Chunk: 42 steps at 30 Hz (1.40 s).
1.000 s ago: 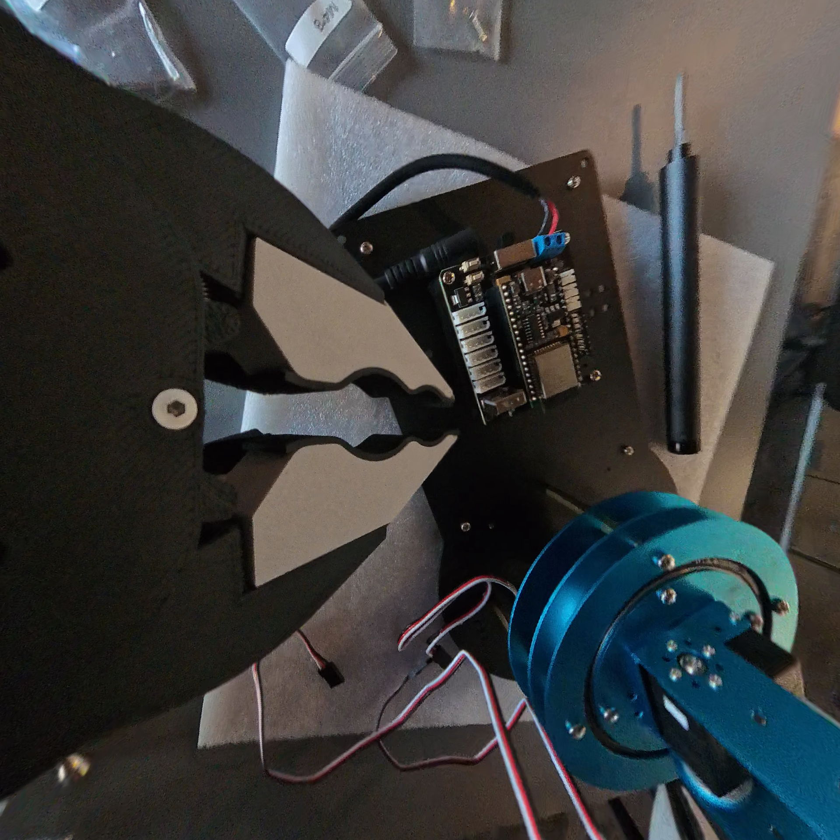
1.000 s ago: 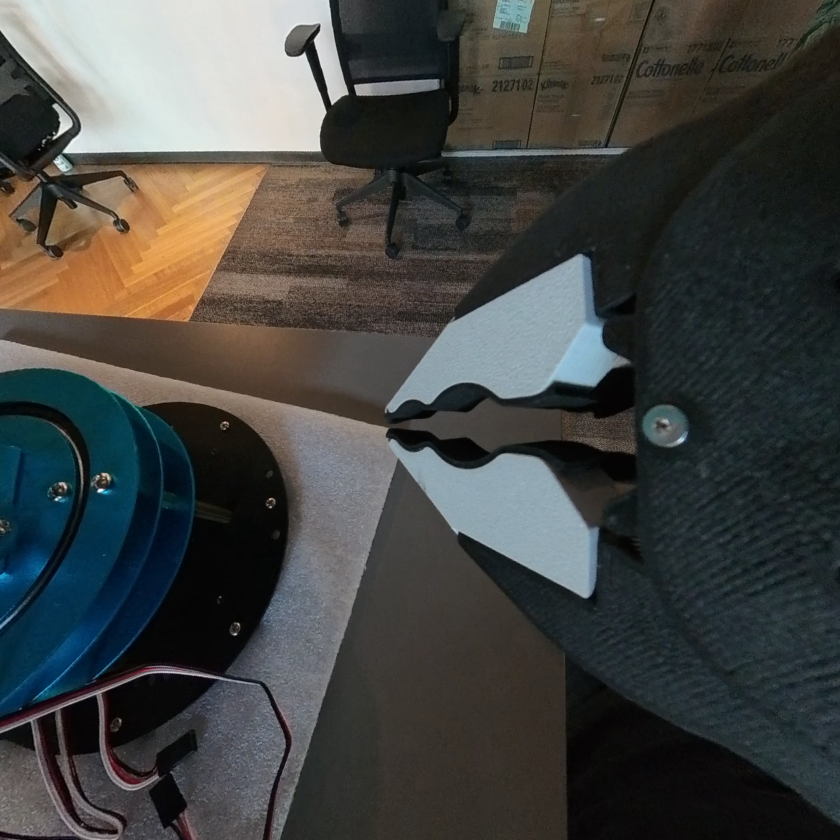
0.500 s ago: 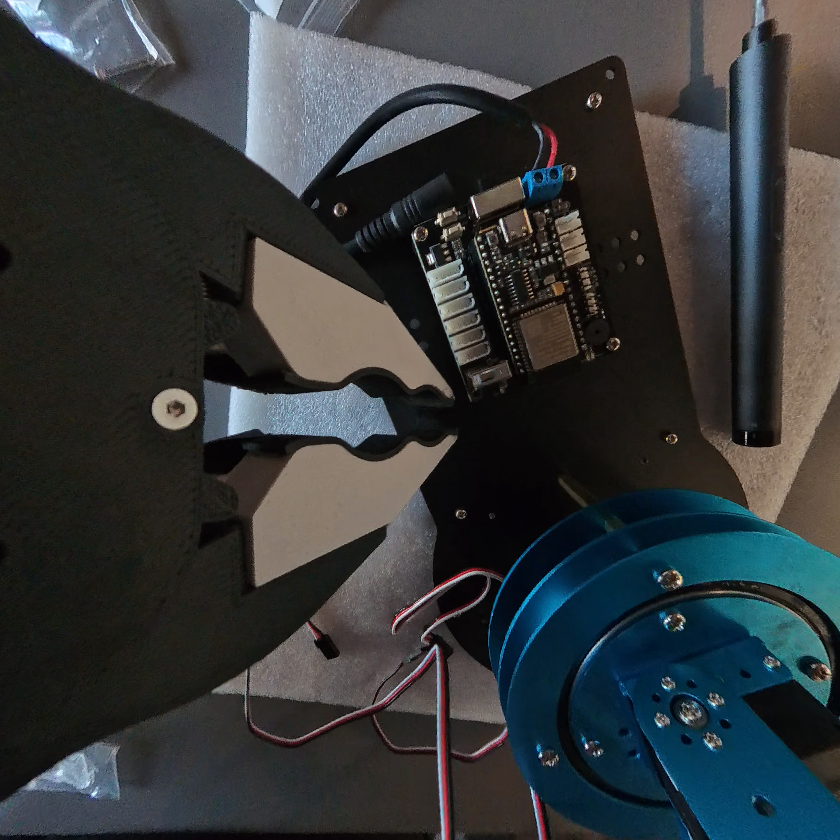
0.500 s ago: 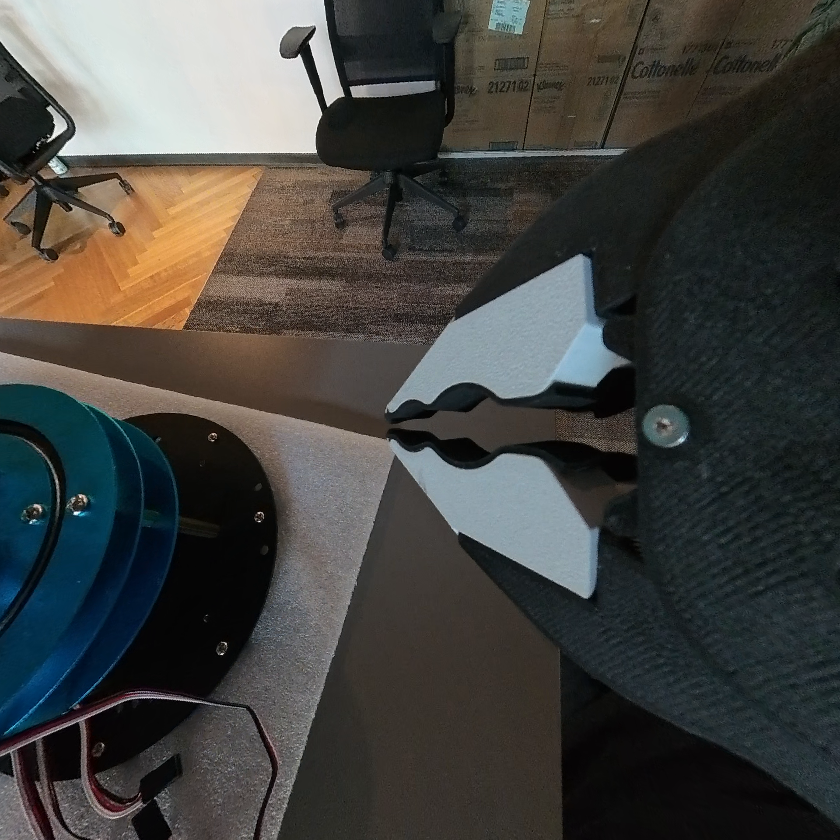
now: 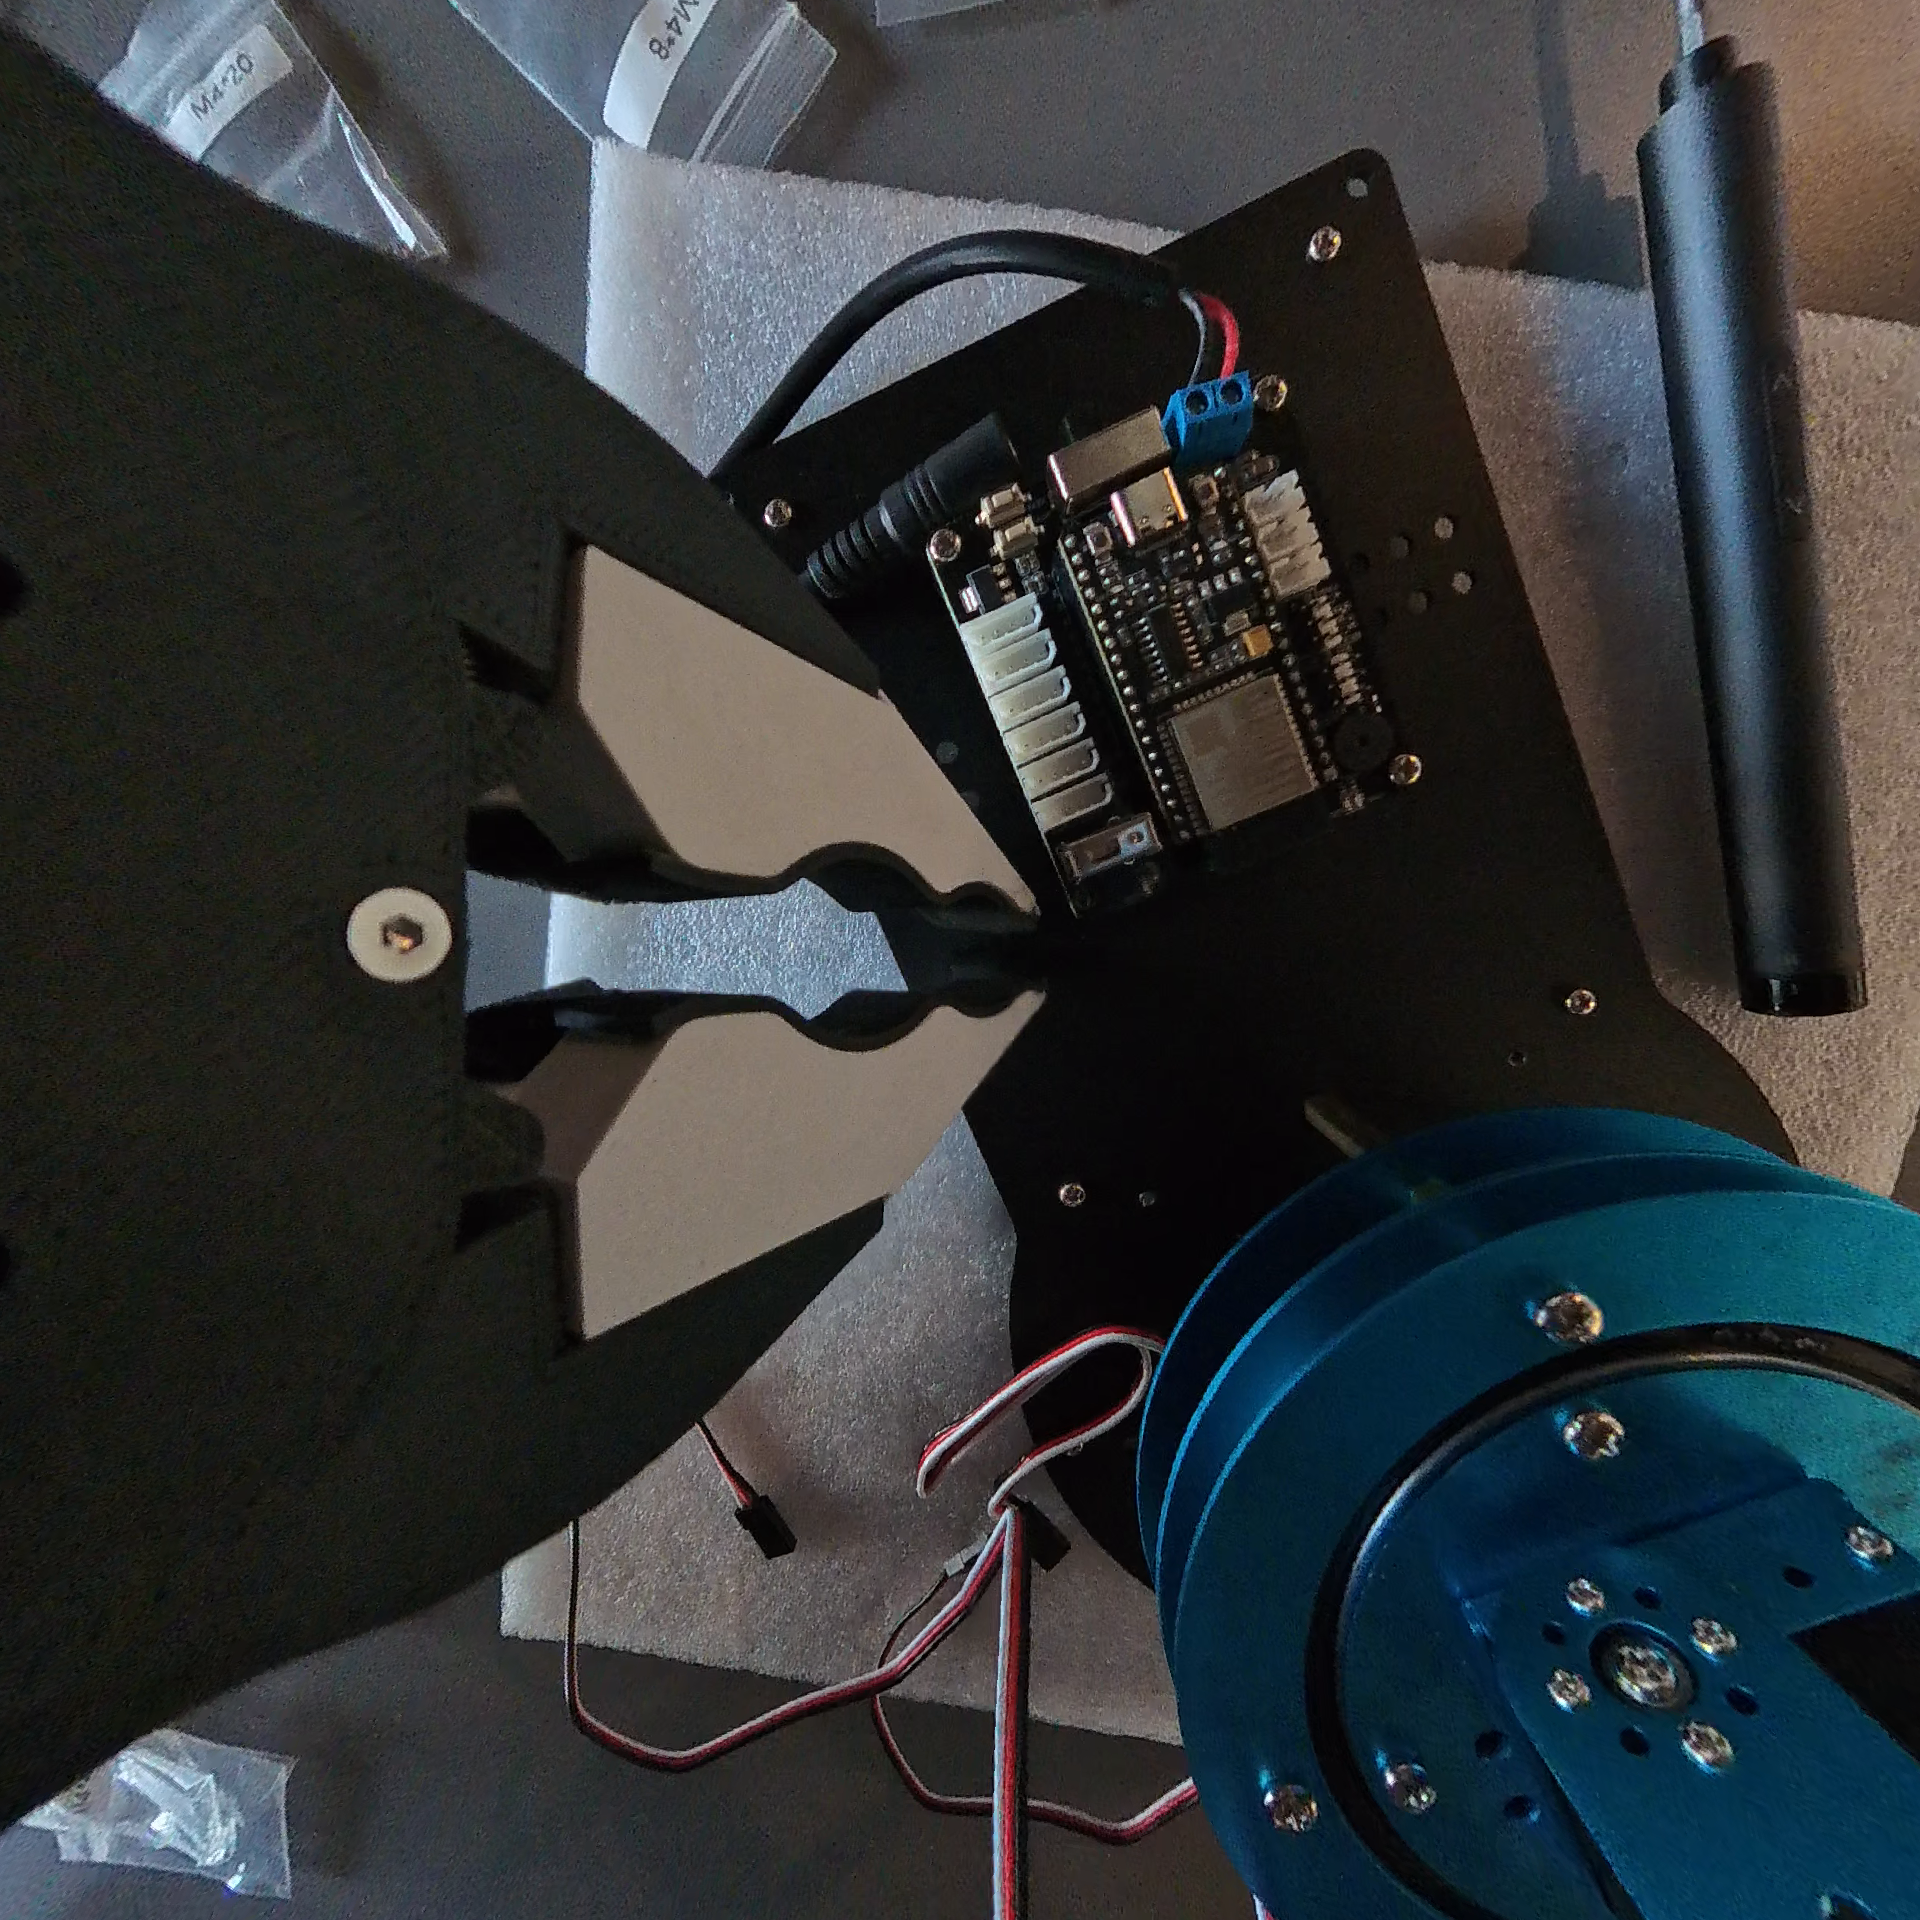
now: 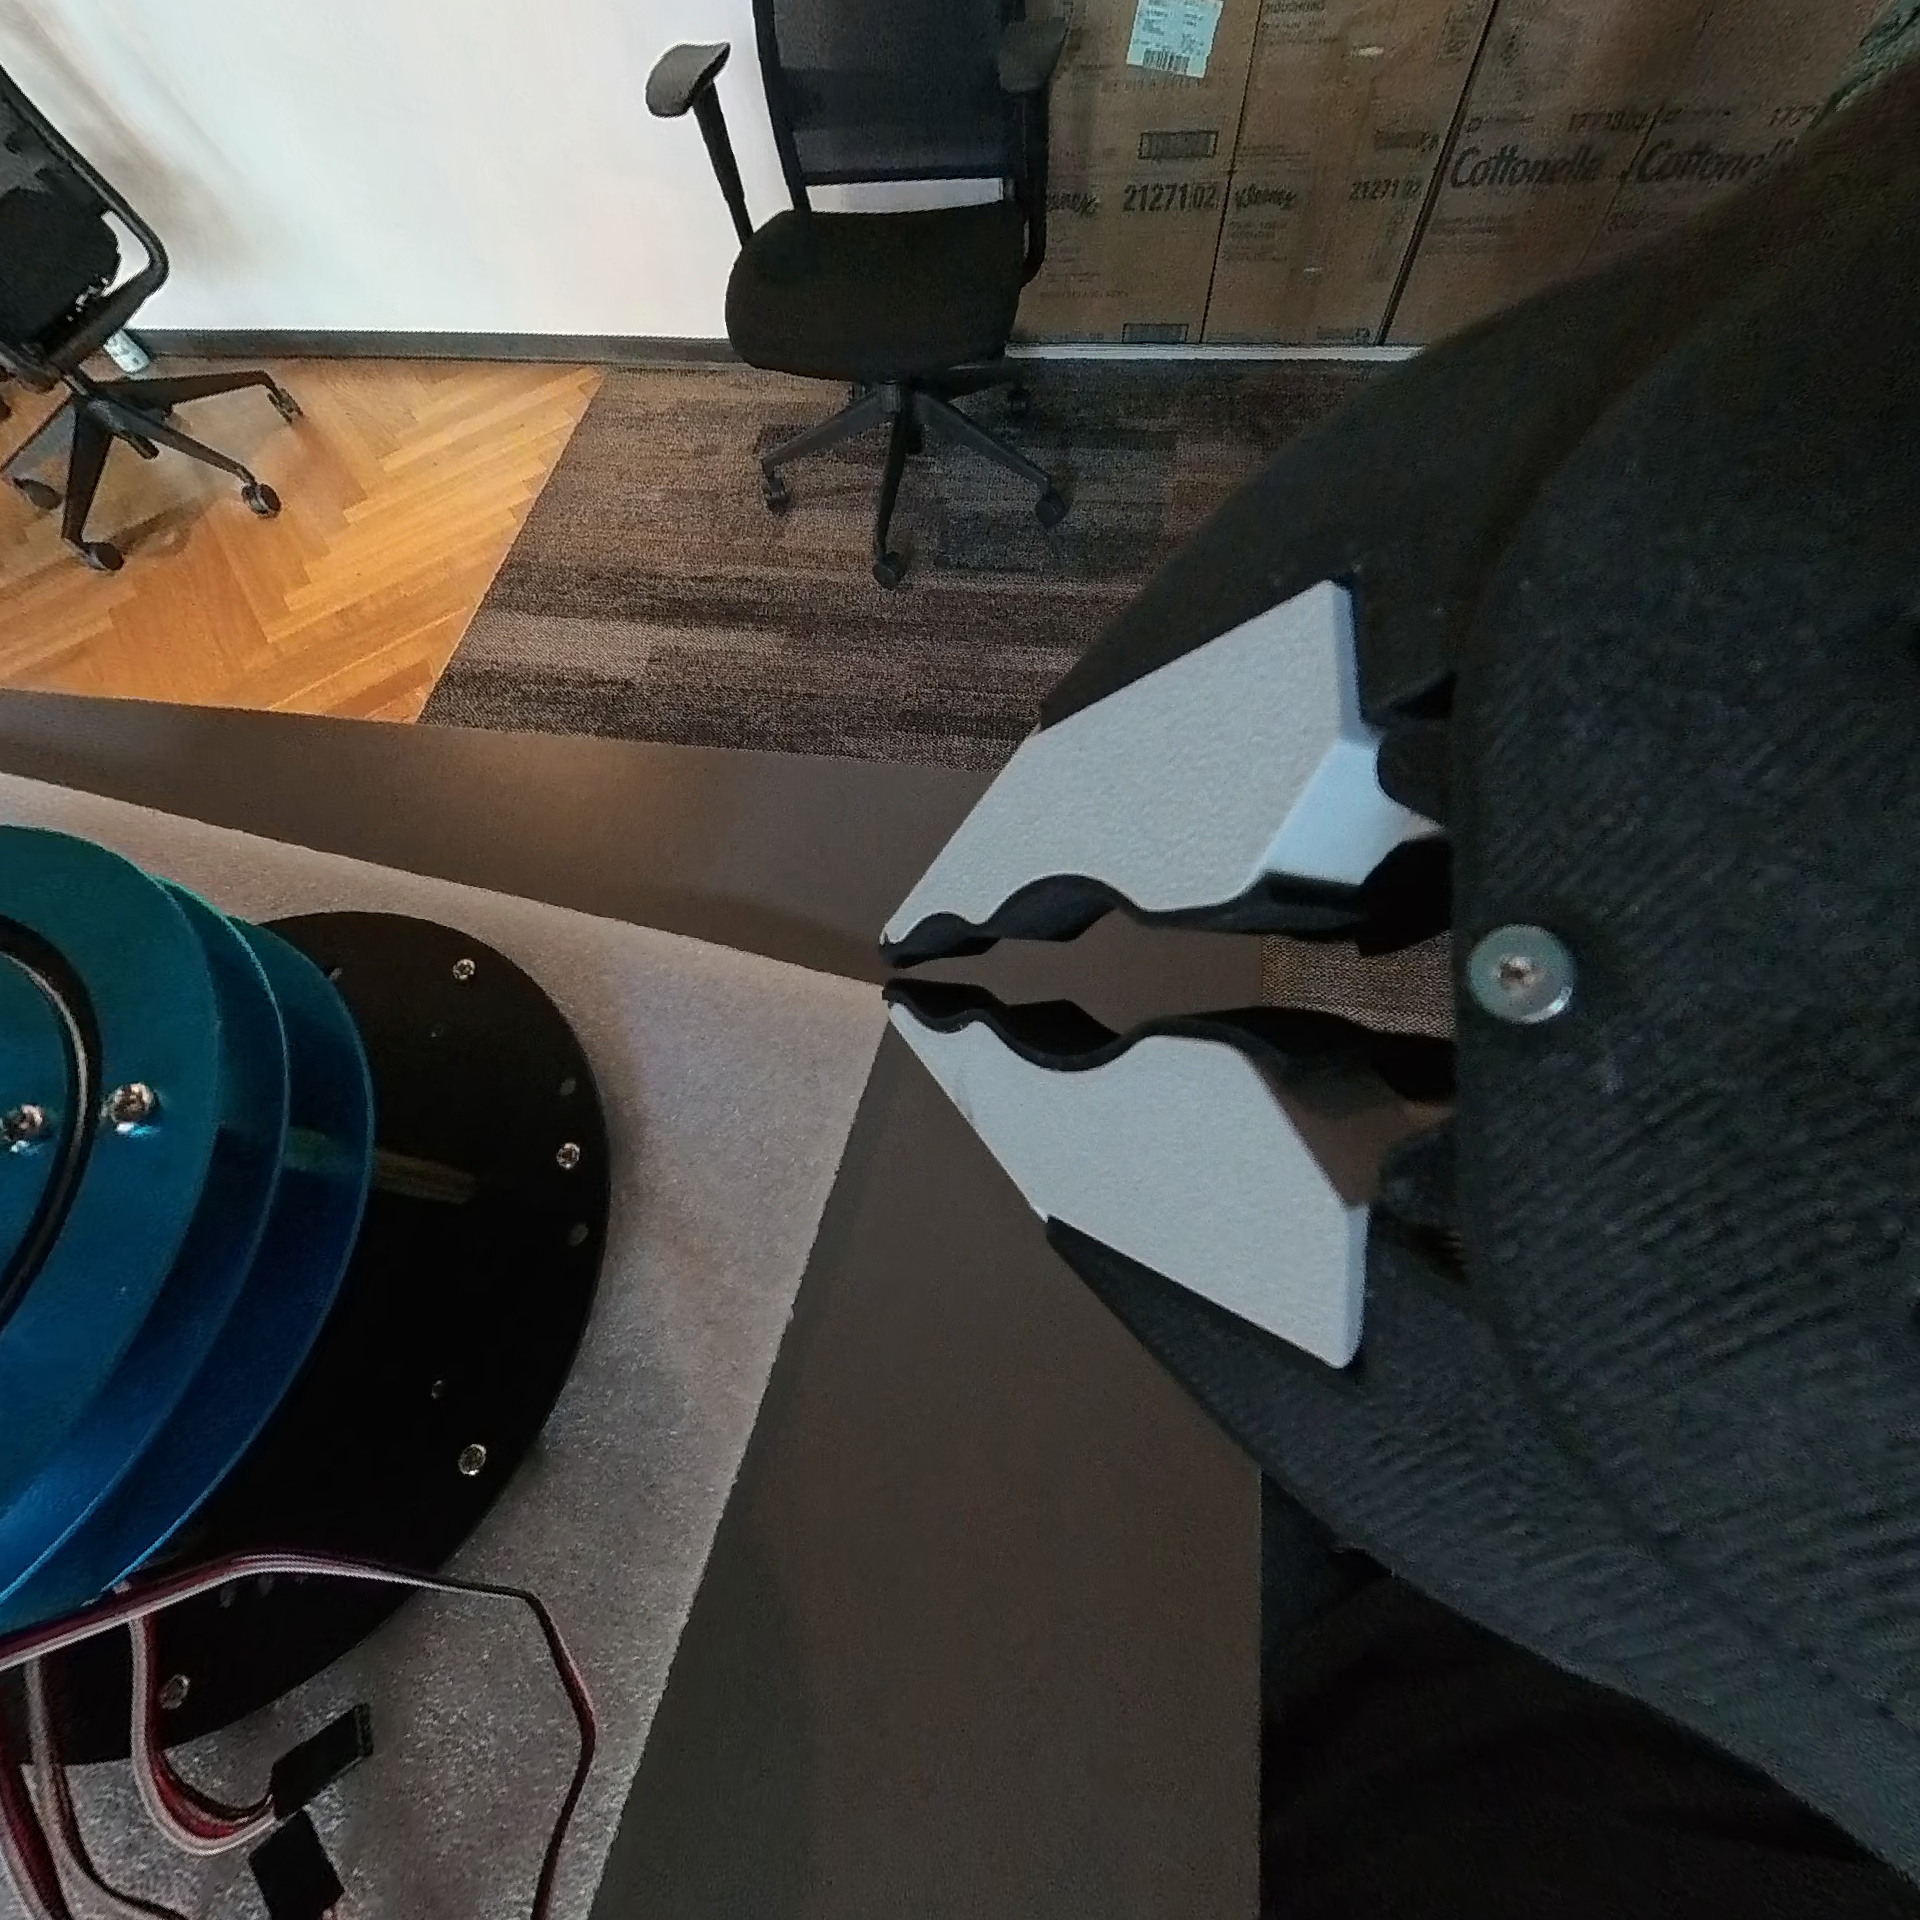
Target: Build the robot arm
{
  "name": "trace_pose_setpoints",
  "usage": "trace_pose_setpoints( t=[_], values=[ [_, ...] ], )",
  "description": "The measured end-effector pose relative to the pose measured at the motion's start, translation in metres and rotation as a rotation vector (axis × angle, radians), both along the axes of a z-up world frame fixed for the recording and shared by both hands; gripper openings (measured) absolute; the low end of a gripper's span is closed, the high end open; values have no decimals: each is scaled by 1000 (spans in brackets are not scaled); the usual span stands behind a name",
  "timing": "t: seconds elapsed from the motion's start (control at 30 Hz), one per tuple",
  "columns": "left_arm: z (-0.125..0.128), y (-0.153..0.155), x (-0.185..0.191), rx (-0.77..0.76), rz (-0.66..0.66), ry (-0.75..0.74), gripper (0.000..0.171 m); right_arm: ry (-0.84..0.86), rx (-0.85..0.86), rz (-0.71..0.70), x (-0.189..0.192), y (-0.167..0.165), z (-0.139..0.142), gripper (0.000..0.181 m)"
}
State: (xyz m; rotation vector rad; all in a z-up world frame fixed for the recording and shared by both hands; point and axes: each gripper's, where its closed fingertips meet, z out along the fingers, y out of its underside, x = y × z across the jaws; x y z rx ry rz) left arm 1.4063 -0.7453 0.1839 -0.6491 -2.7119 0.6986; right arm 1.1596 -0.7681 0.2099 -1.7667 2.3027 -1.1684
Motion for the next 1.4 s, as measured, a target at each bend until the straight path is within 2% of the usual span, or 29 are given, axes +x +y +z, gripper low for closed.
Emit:
trace_pose_setpoints(
  t=[0.33,0.4,0.57,0.77,0.9,1.0,1.1,1.23,1.3,1.4],
  values=[
    [0,3,2,-2,-20,-55,3,-2,-4,9,0,1,-1,3],
    [2,2,3,-43,-5,-35,3,1,-8,13,0,1,-1,3],
    [20,-3,9,-277,117,87,3,-3,-11,6,-4,-1,0,3],
    [12,10,12,-287,171,138,3,-14,-6,47,5,2,2,3],
    [21,17,9,-291,230,264,3,-145,48,155,34,29,20,4],
    [36,25,5,-303,267,432,3,-378,167,238,70,68,45,9],
    [59,37,7,-360,300,600,3,-592,228,310,116,108,70,24],
    [86,58,14,-416,328,760,3,-802,223,287,177,138,93,31],
    [100,73,12,-435,321,829,3,-885,203,246,202,142,101,31],
    [115,96,8,-485,294,832,2,-874,151,194,227,141,95,31]
  ],
)
